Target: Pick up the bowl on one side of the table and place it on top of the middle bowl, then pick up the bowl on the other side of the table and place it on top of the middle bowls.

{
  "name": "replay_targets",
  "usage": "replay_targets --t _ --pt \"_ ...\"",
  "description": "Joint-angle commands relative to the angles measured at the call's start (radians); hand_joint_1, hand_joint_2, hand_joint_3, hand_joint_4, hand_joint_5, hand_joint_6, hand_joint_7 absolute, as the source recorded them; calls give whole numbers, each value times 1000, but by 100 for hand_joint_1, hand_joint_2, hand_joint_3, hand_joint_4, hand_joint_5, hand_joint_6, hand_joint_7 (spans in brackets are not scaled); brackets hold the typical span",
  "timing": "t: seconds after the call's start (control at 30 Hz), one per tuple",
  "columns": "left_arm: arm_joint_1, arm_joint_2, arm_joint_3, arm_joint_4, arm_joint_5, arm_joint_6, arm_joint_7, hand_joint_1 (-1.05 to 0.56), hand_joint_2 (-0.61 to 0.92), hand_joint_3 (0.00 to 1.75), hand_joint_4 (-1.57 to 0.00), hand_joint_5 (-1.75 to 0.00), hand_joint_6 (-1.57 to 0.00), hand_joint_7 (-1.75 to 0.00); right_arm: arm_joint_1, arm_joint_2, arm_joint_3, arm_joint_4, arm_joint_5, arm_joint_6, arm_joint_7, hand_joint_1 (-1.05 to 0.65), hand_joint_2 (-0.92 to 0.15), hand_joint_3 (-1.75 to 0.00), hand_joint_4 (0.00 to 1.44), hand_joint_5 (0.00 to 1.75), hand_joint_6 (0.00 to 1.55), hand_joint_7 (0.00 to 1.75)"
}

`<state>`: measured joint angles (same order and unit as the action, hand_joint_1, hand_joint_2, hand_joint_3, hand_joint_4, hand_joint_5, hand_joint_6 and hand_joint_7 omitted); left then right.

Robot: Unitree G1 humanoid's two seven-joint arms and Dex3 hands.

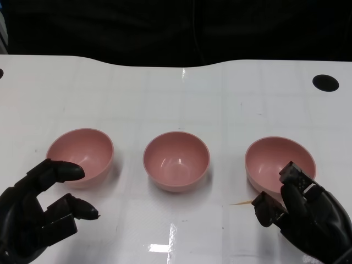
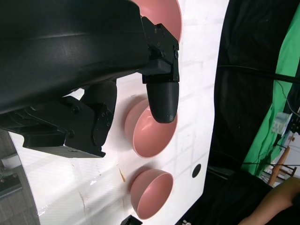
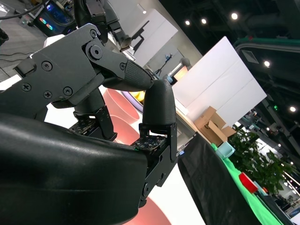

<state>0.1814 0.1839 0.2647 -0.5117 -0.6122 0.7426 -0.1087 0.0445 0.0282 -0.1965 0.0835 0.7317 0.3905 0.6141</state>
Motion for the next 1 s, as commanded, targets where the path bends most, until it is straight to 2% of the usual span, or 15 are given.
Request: replay_targets --t 0.03,0.57,0.83,0.87,0.93,1.0 --pt "5 10 2 -11 7 -10 -2 32 92 143 -60 -175 -25 -175 3 -13 -5 -7 -3 -9 3 -12 -59 -118 80 175 63 167" --pt "4 7 2 -28 8 6 15 31 92 142 -62 -175 -30 -175 9 -10 -4 -16 0 -5 -4 -10 -59 -118 80 175 64 165" --pt "14 10 -33 -64 84 -8 40 34 92 131 -62 -175 -31 -175 8 -9 -4 -14 -1 -9 -2 -11 -61 -117 79 175 62 169" --pt "25 21 -58 -71 131 -44 38 36 92 128 -57 -175 -29 -175 7 -10 -5 -11 1 -7 0 -11 -60 -117 79 175 62 169" --pt "40 31 -92 -79 198 -96 33 42 92 118 -35 -175 -20 -175 4 -12 -6 -7 3 -4 3 -11 -60 -116 79 175 62 168" --pt "47 19 -107 -81 239 -136 39 44 92 116 -30 -175 -18 -175 3 -12 -6 -6 2 -6 4 -11 -61 -115 79 175 62 168"
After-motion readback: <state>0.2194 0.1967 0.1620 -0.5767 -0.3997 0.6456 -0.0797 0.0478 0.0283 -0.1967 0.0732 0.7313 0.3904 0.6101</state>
